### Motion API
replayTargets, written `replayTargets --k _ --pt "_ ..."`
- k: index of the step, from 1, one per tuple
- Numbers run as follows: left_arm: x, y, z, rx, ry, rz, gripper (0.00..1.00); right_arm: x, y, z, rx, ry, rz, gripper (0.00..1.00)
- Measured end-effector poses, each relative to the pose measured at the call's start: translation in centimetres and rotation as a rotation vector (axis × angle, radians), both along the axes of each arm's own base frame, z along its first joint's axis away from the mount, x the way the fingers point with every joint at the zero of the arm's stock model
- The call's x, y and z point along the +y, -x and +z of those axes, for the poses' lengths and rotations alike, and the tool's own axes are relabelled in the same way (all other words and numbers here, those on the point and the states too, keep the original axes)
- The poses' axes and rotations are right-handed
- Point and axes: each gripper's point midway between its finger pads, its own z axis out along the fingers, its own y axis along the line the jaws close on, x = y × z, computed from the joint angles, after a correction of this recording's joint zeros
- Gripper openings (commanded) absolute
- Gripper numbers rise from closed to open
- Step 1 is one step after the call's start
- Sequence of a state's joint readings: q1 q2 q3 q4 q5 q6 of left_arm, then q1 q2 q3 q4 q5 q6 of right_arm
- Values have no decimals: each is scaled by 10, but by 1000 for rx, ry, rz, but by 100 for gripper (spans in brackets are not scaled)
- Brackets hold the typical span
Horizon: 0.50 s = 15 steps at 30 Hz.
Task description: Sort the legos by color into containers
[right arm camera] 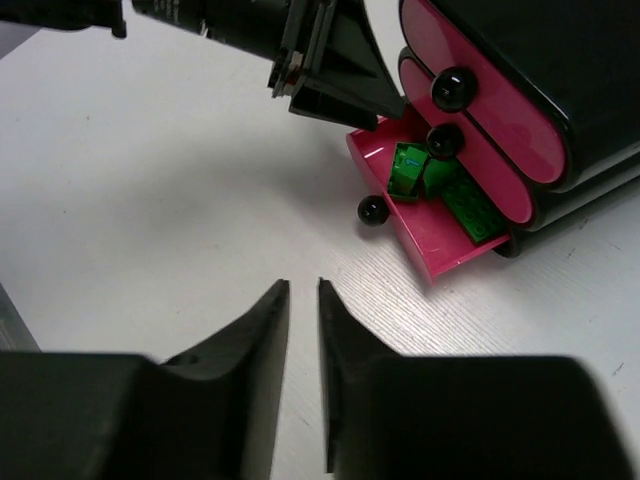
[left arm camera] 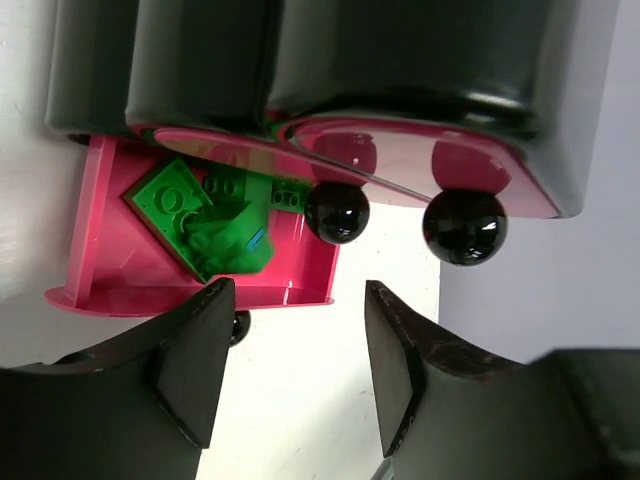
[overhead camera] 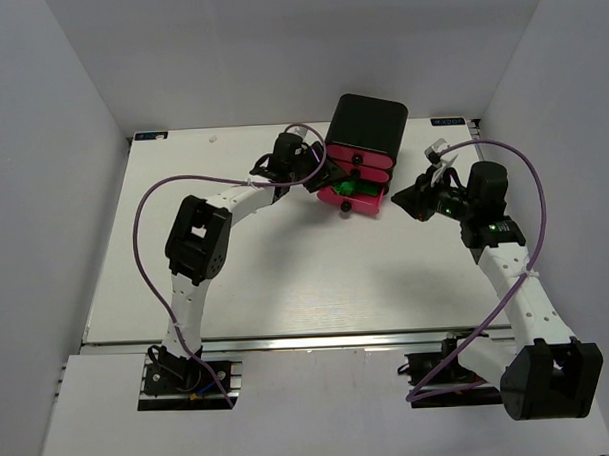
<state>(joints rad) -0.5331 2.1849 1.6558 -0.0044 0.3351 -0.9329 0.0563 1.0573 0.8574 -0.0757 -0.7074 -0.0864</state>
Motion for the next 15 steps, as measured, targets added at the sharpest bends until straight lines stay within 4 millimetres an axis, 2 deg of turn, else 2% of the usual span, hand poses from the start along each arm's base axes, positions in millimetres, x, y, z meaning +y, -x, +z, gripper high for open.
replayTargets --k 1,2,4,5,6,7,8,9,10,11,13,14,15 --pt "0 -1 2 -2 0 1 64 1 1 -1 -1 0 9 30" --pt "0 -1 3 -5 0 2 62 2 2 -1 -6 2 23 39" --pt "0 -1 5 -5 -3 2 50 6 7 -1 -26 7 77 42" --pt "1 0 7 -7 -7 0 27 9 10 -1 -39 11 112 36" --pt "4 2 8 -10 -13 1 17 12 14 -2 -59 19 158 31" --pt "10 6 13 -24 -27 -4 11 16 18 -5 -71 28 204 27" --pt "16 12 17 -28 -39 -4 3 18 22 -9 -76 38 241 12" --pt "24 22 24 -44 -54 -9 1 22 25 -15 -89 56 287 7" --pt "35 32 28 -67 -93 -20 0 25 28 -22 -94 76 323 0" --pt "51 50 44 -96 -121 -22 0 28 29 -30 -99 100 352 0" --pt "81 77 77 -206 -185 -19 13 36 29 -47 -105 160 391 0" --pt "99 92 95 -269 -218 -9 25 41 29 -56 -109 202 408 0" --pt "118 106 115 -348 -251 11 53 46 26 -67 -109 248 420 0"
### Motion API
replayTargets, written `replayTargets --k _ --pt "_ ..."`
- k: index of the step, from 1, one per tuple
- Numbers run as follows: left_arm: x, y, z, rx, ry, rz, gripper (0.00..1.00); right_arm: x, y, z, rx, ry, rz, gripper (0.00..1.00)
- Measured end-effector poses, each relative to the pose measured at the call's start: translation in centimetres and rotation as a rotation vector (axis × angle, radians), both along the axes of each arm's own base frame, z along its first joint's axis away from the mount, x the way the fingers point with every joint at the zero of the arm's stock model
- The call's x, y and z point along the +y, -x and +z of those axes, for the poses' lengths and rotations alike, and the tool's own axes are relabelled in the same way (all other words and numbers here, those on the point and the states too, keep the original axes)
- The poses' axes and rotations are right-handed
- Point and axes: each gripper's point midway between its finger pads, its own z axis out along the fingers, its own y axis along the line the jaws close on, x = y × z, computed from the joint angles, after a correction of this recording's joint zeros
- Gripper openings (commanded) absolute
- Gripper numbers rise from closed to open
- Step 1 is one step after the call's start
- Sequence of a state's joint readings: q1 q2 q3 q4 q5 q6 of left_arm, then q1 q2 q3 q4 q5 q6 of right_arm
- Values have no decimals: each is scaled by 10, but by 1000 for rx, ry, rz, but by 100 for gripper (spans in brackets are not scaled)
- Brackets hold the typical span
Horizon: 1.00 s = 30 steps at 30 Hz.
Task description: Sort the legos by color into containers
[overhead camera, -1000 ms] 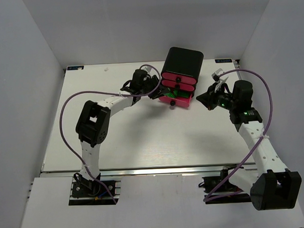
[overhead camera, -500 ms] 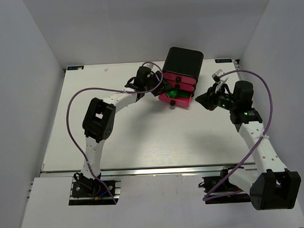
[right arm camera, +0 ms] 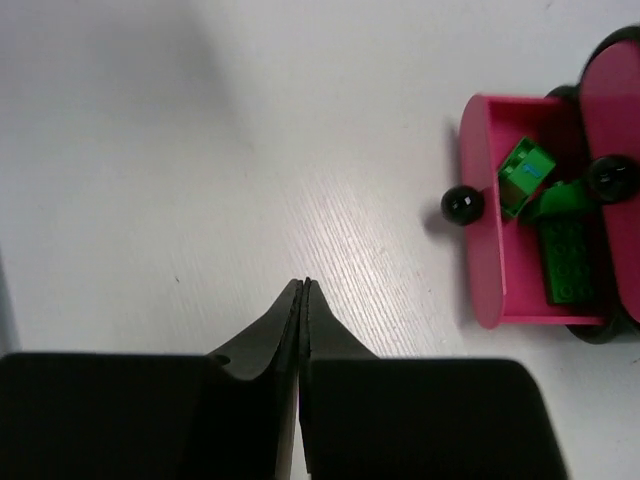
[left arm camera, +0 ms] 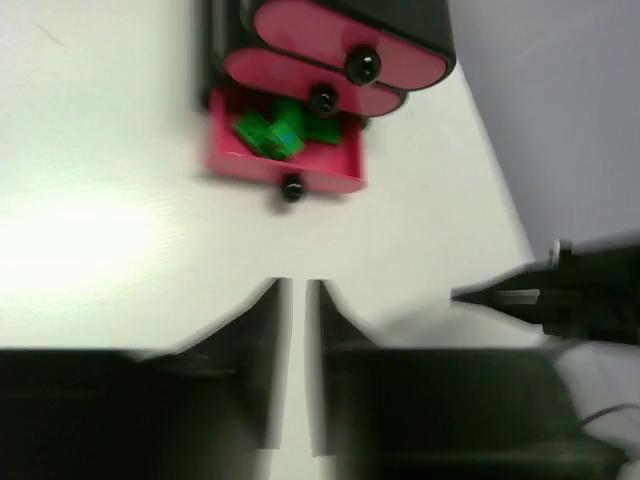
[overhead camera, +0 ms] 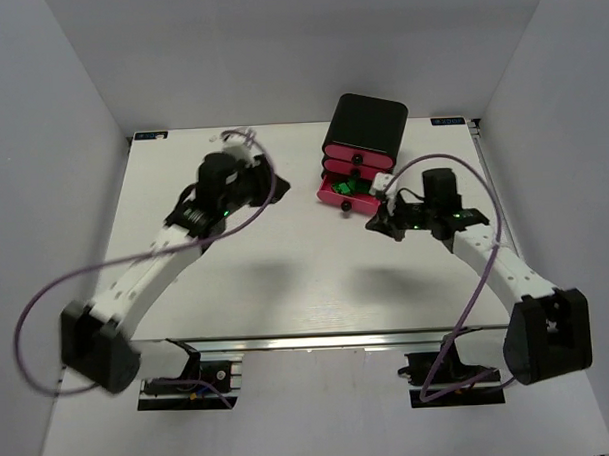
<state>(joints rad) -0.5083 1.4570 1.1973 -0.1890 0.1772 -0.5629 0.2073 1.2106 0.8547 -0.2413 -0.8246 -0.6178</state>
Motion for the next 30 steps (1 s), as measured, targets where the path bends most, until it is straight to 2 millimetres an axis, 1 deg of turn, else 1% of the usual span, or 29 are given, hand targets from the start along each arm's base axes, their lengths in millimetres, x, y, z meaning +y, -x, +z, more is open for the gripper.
replayTargets --k 1,3,5,6,7,9,10,12,13,17,19,22,25,30 --pt "16 13 15 -67 -25 12 64 5 -3 -11 -1 40 7 0" --pt "52 41 37 -184 -75 66 80 12 -11 -37 14 137 4 0" --pt "80 63 40 -258 -130 110 83 18 -25 -62 39 234 -16 0" --pt "92 70 34 -274 -165 131 84 16 -36 -76 47 296 -50 0" --pt "103 75 23 -277 -208 152 85 20 -45 -86 56 336 -60 0" --pt "119 83 -4 -252 -291 174 85 20 -67 -104 50 427 -115 0" --pt "125 86 -18 -227 -333 181 86 19 -75 -109 42 459 -139 0" --pt "133 90 -37 -188 -391 178 86 16 -93 -117 19 521 -193 0" --pt "135 91 -41 -180 -410 179 86 14 -102 -118 1 548 -224 0" --pt "140 92 -39 -192 -429 187 86 3 -132 -117 -71 615 -338 0" --pt "141 93 -37 -201 -429 188 86 -1 -143 -117 -94 637 -384 0" --pt "142 93 -35 -208 -429 192 86 -6 -154 -120 -119 657 -436 0" --pt "143 94 -33 -212 -429 195 87 -9 -161 -121 -127 667 -465 0" --pt "143 94 -33 -214 -432 195 87 -3 -178 -114 -144 655 -488 0"
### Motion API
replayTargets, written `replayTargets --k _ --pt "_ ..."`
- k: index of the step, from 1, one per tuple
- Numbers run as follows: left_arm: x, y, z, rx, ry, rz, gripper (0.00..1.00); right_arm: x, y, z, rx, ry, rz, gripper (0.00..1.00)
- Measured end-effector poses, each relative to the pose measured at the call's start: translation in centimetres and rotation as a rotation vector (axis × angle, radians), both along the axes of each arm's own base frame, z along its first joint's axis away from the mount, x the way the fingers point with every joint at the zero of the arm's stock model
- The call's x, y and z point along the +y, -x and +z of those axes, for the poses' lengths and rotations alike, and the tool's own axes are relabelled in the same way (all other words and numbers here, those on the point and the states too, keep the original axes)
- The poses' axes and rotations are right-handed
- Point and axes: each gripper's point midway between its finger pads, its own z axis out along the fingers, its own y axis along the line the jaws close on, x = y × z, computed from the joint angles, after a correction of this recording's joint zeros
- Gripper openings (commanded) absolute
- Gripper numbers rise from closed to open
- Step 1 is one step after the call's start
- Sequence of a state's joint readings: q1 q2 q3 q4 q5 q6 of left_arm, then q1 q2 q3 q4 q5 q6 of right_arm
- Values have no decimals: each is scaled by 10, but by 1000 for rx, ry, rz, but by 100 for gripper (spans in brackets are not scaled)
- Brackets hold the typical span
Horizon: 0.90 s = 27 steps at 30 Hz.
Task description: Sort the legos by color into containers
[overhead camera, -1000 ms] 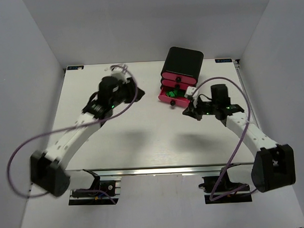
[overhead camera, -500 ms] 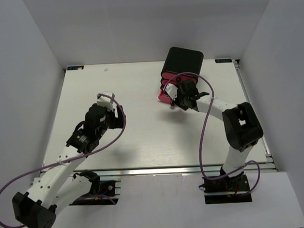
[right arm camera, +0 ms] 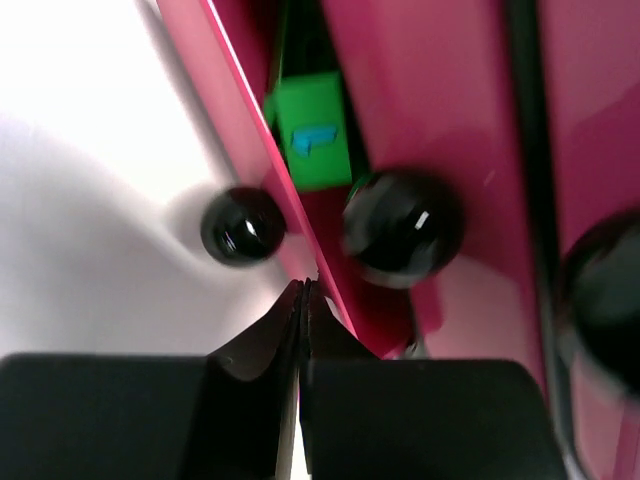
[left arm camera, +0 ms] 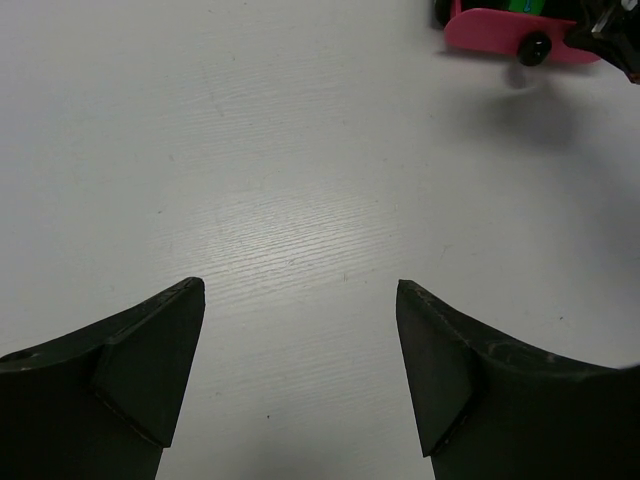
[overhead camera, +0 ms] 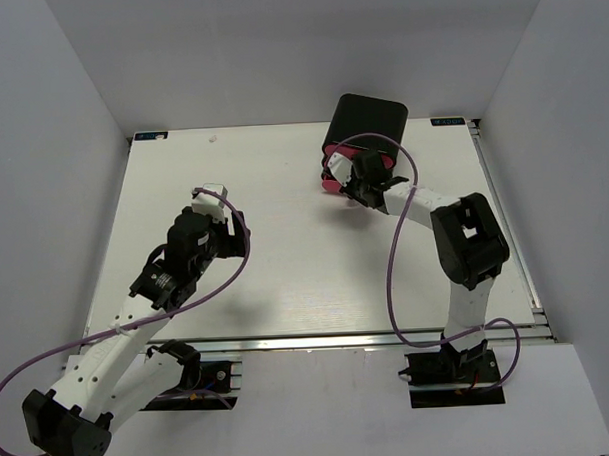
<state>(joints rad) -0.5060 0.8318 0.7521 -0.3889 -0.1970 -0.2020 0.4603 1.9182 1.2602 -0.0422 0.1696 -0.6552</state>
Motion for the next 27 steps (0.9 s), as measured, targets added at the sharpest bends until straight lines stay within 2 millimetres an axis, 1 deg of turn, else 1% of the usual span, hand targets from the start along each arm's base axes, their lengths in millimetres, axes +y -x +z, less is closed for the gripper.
replayTargets --k 2,9,12,15,17,18,21,24,27 --pt "0 0 0 0 -1 1 87 3 -7 2 -9 -7 -3 0" --pt "1 0 0 -2 -4 3 87 10 -15 4 -8 -27 -8 0" --pt "1 0 1 -4 -3 4 87 11 -15 3 -6 -30 -3 0" --pt "1 0 1 -6 -2 4 87 16 -14 4 1 -54 23 0" --pt "1 0 1 -6 -2 4 87 20 -10 7 4 -75 43 1" --pt "1 0 1 -6 -2 4 87 21 -9 11 3 -86 54 5" --pt "1 0 1 -6 -2 4 87 26 -9 24 -17 -113 72 6" --pt "1 0 1 -6 -2 4 87 29 -11 32 -35 -124 87 6" --pt "1 0 1 -6 -2 4 87 30 -11 33 -36 -122 101 5"
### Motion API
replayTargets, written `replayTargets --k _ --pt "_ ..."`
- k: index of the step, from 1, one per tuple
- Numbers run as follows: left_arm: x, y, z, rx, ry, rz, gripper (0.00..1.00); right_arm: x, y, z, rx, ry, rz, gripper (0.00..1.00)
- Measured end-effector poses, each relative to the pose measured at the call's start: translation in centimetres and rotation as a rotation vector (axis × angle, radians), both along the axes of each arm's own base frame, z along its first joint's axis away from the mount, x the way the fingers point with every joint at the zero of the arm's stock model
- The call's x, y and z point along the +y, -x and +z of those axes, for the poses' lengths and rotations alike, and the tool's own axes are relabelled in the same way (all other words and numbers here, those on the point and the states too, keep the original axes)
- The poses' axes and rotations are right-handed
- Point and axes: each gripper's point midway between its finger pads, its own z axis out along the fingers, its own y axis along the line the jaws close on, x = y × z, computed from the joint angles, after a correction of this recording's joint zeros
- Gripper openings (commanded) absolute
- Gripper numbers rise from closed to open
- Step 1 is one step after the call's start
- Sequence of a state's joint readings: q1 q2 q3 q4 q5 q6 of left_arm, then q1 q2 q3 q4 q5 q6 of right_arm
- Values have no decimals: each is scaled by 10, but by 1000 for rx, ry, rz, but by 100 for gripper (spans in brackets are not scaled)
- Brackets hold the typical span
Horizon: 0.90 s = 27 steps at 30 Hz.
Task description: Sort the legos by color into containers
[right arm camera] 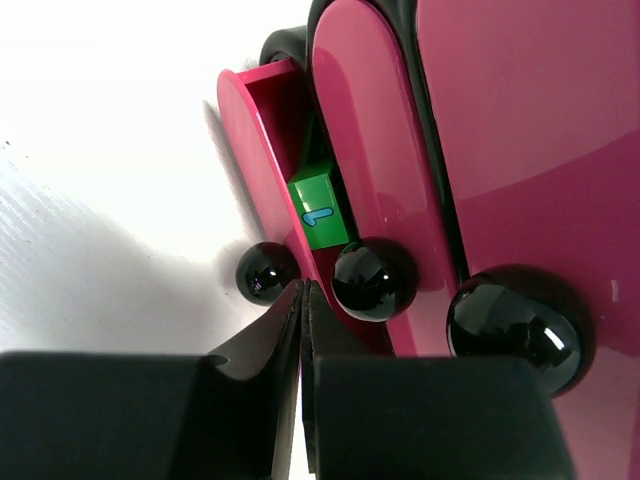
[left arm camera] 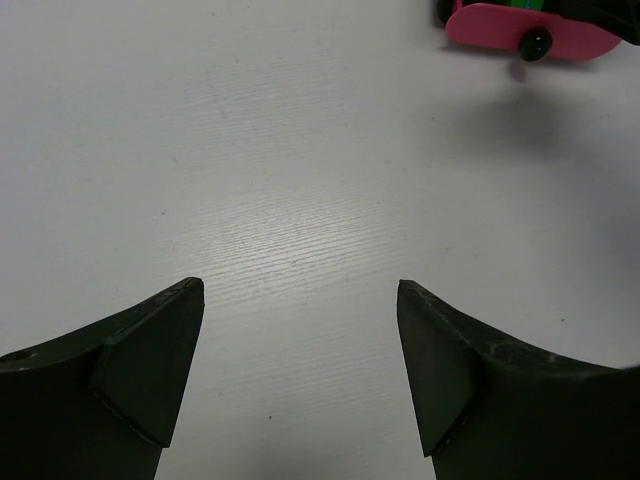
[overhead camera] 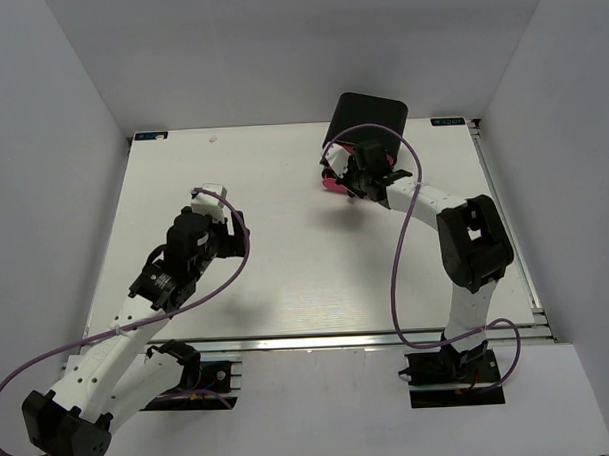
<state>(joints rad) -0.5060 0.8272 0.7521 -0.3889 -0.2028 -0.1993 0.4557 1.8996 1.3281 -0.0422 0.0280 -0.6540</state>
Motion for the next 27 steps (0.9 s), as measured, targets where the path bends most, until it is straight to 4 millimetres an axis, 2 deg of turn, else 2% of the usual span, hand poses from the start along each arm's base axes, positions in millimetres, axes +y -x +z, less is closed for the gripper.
replayTargets --k 7,14,22,27 --pt "0 0 0 0 0 0 88 2 -7 5 -19 24 29 1" --pt "0 0 0 0 0 0 88 -2 -11 -7 -10 58 35 0" --pt "0 0 0 0 0 0 88 -4 -15 -12 -26 101 49 0" --pt "0 0 0 0 0 0 88 -5 -16 -15 -28 114 57 8"
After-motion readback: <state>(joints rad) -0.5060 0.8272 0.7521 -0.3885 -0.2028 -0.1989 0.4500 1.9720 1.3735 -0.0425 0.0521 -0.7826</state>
